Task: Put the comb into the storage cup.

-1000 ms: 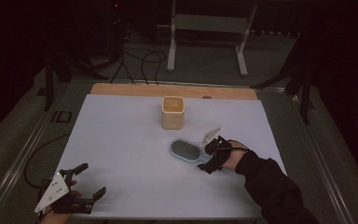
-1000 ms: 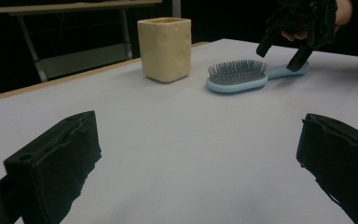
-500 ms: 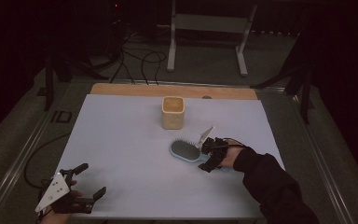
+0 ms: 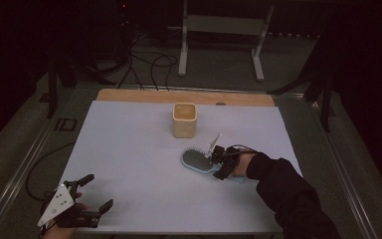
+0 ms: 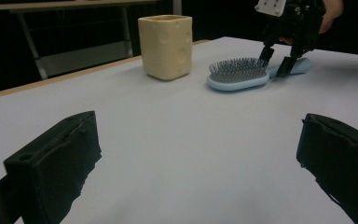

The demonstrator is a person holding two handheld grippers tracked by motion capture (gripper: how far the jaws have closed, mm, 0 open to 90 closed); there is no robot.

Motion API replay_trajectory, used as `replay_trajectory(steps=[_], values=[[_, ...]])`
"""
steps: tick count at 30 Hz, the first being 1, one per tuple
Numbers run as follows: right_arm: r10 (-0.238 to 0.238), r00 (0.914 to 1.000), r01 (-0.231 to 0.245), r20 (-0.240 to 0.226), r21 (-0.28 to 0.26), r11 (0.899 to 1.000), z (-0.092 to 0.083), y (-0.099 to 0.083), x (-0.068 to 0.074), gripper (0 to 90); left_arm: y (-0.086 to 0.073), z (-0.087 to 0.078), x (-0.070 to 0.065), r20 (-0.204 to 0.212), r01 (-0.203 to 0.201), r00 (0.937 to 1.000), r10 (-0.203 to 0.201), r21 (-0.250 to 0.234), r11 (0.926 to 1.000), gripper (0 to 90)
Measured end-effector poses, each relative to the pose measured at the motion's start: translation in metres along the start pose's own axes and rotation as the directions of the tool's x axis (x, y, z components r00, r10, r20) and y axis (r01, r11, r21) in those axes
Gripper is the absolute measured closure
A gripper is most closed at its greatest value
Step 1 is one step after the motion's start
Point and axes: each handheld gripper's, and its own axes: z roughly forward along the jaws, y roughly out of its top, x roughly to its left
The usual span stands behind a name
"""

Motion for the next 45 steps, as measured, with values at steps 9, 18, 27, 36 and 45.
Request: replay_trajectory(steps=[9, 18, 27, 36, 45], values=[[-0.017, 0.9998, 0.017, -0.007, 0.053, 0.998, 0.004, 0.005, -0.001, 56.9, 0.0, 0.0, 0.0, -0.001, 0.003, 1.0, -0.003, 0.0, 1.0, 0.0], [-0.027, 0.9996, 0.027, -0.008, 0.094, 0.995, 0.006, 0.012, -0.004, 64.3, 0.0, 0.0, 0.0, 0.001, 0.003, 1.0, -0.003, -0.001, 1.0, 0.0], [-0.008, 0.9996, 0.011, -0.029, 0.081, 0.997, 0.01, 0.009, -0.004, 69.3, -0.001, 0.0, 0.0, 0.002, 0.003, 1.0, -0.003, 0.004, 1.0, 0.0], [-0.013, 0.9995, 0.013, -0.027, 0.016, 1.0, 0.009, 0.0, -0.004, 70.1, -0.002, 0.001, 0.0, 0.001, 0.008, 1.0, -0.008, 0.008, 0.9999, 0.0], [-0.052, 0.9986, 0.052, -0.008, -0.019, 0.998, 0.005, -0.001, -0.001, 70.1, -0.001, 0.0, 0.001, 0.001, 0.01, 1.0, -0.01, 0.002, 1.0, 0.0]])
